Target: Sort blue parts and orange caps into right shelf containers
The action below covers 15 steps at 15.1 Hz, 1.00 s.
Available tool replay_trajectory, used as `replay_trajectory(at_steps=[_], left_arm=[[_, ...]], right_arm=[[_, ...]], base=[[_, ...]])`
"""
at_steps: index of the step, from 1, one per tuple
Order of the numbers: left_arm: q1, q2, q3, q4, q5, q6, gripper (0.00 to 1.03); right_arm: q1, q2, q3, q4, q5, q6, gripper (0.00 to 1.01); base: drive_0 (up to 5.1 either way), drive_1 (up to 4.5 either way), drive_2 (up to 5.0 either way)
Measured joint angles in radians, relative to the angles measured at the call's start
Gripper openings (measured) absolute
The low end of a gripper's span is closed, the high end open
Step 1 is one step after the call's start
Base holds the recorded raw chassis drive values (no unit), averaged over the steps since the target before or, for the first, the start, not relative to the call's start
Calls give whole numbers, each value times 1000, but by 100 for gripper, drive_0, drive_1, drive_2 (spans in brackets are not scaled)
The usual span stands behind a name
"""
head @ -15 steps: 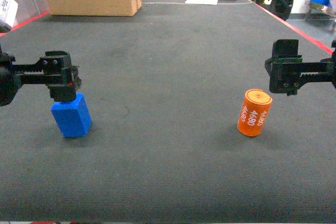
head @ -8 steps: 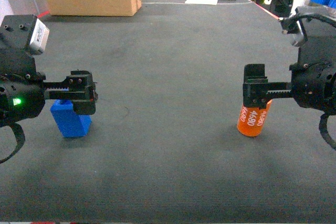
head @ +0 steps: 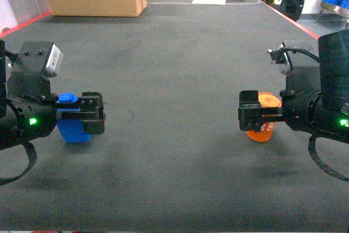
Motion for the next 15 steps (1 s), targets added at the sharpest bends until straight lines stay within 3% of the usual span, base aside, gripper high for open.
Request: replay_trajectory(at_steps=[4, 6, 8, 11, 15], left_arm=[[7, 56, 26, -14, -2, -11, 98], [12, 100, 44, -22, -26, -28, 92], [11, 99, 45, -12, -31, -31, 72], [11, 76, 23, 60, -42, -33, 45], [-7, -87, -99, 190, -80, -39, 44]], right_arm=[[5, 52, 44, -25, 8, 20, 98], [20, 77, 58, -34, 35, 4, 67], [20, 79, 58, -21, 37, 5, 47], [20, 54, 26, 4, 24, 32, 45], [20, -91, -94, 138, 57, 62, 45]], base=[[0, 0, 0], [0, 0, 0], [0, 0, 0], [0, 0, 0], [0, 0, 0]])
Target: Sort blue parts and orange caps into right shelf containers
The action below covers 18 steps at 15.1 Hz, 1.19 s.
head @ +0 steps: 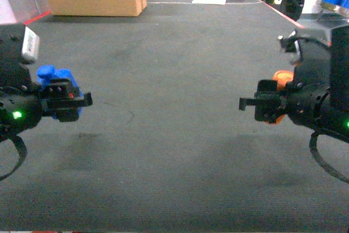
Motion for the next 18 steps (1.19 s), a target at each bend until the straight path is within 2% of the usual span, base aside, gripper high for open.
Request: replay_trajectory(at_steps=[1, 2, 3, 5, 6, 7, 8, 9, 11, 12, 13, 14, 18], left_arm=[[-13, -74, -52, 40, -20, 3, 44], [-31, -161, -114, 77, -56, 23, 44], [-55, -284, -194, 90, -111, 45, 44], [-114, -546, -303, 18, -210, 79, 44], [-177, -833, -324, -63, -308, 99, 44], [-229, -954, -349, -109, -359, 121, 44], [-261, -975, -365, -121, -382, 140, 44], [-287, -983, -370, -159, -385, 141, 44], [-294, -983, -372, -156, -379, 142, 44], [-282, -1004, -360, -248, -359, 135, 44], [-243, -1071, -360, -402, -282, 126, 44], [-201, -1128, -389, -456, -246, 120, 44], [-93, -1246, -489, -496, -132, 109, 44]], right_arm=[[1, -73, -61, 57, 26, -1, 45], [9, -177, -142, 120, 65, -10, 45], [23, -311, -234, 161, 100, -39, 45], [43, -582, -381, 117, 152, -90, 45], [73, -872, -451, 57, 223, -117, 44], [94, -1020, -482, 11, 246, -126, 44], [102, -1053, -500, 14, 266, -136, 44], [111, -1075, -508, -2, 272, -142, 44], [111, -1076, -509, -1, 273, -144, 44], [93, -1126, -488, -202, 236, -149, 44], [61, -1187, -508, -294, 192, -155, 44], [24, -1231, -549, -311, 172, -156, 44], [-62, -1333, -652, -329, 80, -160, 44]], base=[[0, 0, 0], [0, 0, 0], [0, 0, 0], [0, 0, 0], [0, 0, 0], [0, 0, 0], [0, 0, 0], [0, 0, 0], [0, 0, 0], [0, 0, 0], [0, 0, 0], [0, 0, 0], [0, 0, 0]])
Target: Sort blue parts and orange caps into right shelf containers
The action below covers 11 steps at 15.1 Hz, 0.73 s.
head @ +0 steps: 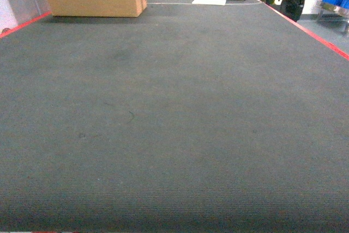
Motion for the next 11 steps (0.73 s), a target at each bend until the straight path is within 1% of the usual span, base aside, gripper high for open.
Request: replay_trajectory(at_steps=[1, 4, 5, 6, 7, 8, 11], left_arm=[[35, -45, -25, -13, 31, 0, 44], [95, -130, -68, -55, 92, 0, 44], [115, -164, -85, -78, 112, 0, 44], [128, -186, -93, -89, 128, 0, 44], [192, -215, -101, -111, 203, 0, 44], [242, -242, -108, -127, 221, -1, 44], [234, -302, -122, -171, 237, -2, 44]], right_arm=[[-27, -42, -26, -8, -24, 0, 44], [-75, -122, -76, -45, -69, -1, 44], [-115, -160, -92, -69, -130, -2, 44], [-171, -183, -103, -77, -177, -2, 44], [-196, -208, -111, -93, -172, -2, 44], [-192, -237, -120, -111, -185, -2, 44], [-187, -299, -138, -154, -187, -2, 44]], base=[[0, 0, 0], [0, 0, 0], [0, 0, 0], [0, 0, 0], [0, 0, 0], [0, 0, 0], [0, 0, 0]])
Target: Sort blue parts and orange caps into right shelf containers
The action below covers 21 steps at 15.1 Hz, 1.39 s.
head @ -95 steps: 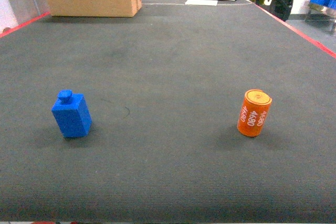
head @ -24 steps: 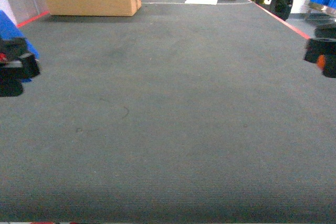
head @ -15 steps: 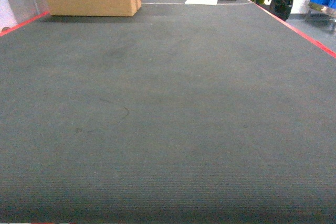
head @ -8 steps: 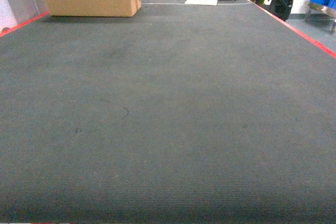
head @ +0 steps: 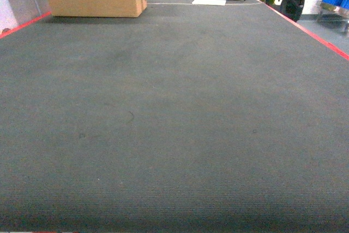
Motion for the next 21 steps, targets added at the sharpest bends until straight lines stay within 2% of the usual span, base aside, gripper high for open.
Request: replay_trajectory(at_steps=[1, 2, 9, 10, 11, 12, 13, 21], left_arm=[[0, -14, -24, 31, 0, 0, 44], [0, -29, -23, 9, -1, -1, 44], [1, -154, -23, -112, 0, 0, 44], [1, -241, -22, -245, 1, 0, 44], [1, -293, -22, -297, 0, 0, 44], [1, -311, -22, -263, 0, 0, 44], [1, -312, -19, -277, -3, -1, 44], [2, -312, -22, -284, 0, -1, 44]], right_arm=[[0, -18, -3, -16, 0, 0, 44], [0, -26, -27, 24, 0, 0, 44], [0, -159, -27, -114, 0, 0, 44], [0, -171, -27, -132, 0, 0, 44], [0, -225, -26, -211, 0, 0, 44], [0, -300, -26, -307, -1, 0, 44], [0, -335, -26, -283, -1, 0, 44], [0, -335, -26, -301, 0, 0, 44]], base=[[0, 0, 0], [0, 0, 0], [0, 0, 0], [0, 0, 0], [0, 0, 0], [0, 0, 0], [0, 0, 0], [0, 0, 0]])
